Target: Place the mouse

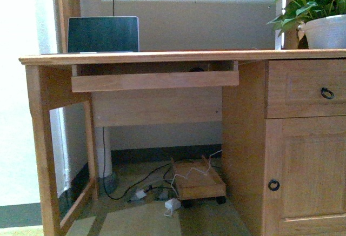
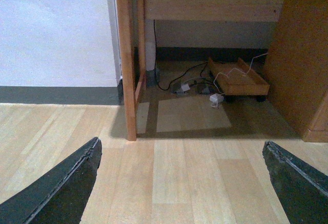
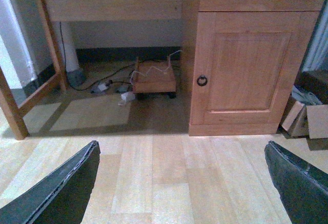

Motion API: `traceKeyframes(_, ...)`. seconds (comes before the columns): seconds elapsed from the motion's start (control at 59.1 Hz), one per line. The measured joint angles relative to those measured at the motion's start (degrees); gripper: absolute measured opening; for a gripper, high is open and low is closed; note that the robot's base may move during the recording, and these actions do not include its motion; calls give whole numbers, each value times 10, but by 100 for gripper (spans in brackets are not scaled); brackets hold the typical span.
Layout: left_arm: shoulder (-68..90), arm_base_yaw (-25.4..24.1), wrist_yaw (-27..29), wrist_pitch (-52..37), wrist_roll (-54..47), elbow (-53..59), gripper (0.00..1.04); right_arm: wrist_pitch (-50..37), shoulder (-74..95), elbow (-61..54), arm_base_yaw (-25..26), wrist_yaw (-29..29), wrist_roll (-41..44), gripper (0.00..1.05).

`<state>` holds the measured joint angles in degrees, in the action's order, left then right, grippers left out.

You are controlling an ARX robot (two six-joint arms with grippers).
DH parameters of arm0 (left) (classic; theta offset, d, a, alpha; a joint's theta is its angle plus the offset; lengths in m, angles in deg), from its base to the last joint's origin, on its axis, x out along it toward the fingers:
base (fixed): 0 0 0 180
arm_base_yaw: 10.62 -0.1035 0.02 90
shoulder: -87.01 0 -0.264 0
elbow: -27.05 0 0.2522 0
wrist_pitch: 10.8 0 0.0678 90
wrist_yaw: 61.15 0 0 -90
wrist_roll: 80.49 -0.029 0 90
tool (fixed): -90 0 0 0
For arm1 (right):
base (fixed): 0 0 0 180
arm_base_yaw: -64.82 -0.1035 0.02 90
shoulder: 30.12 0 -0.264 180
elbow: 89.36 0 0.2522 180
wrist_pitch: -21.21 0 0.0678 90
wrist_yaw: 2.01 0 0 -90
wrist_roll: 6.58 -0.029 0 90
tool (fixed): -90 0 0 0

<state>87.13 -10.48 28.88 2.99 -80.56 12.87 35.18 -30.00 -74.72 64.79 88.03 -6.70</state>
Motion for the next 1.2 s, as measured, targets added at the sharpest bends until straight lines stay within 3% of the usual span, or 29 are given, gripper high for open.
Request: traceKeyframes(1.202,0,0,0,0,0,0,97,0,0,0,0,0,0,97)
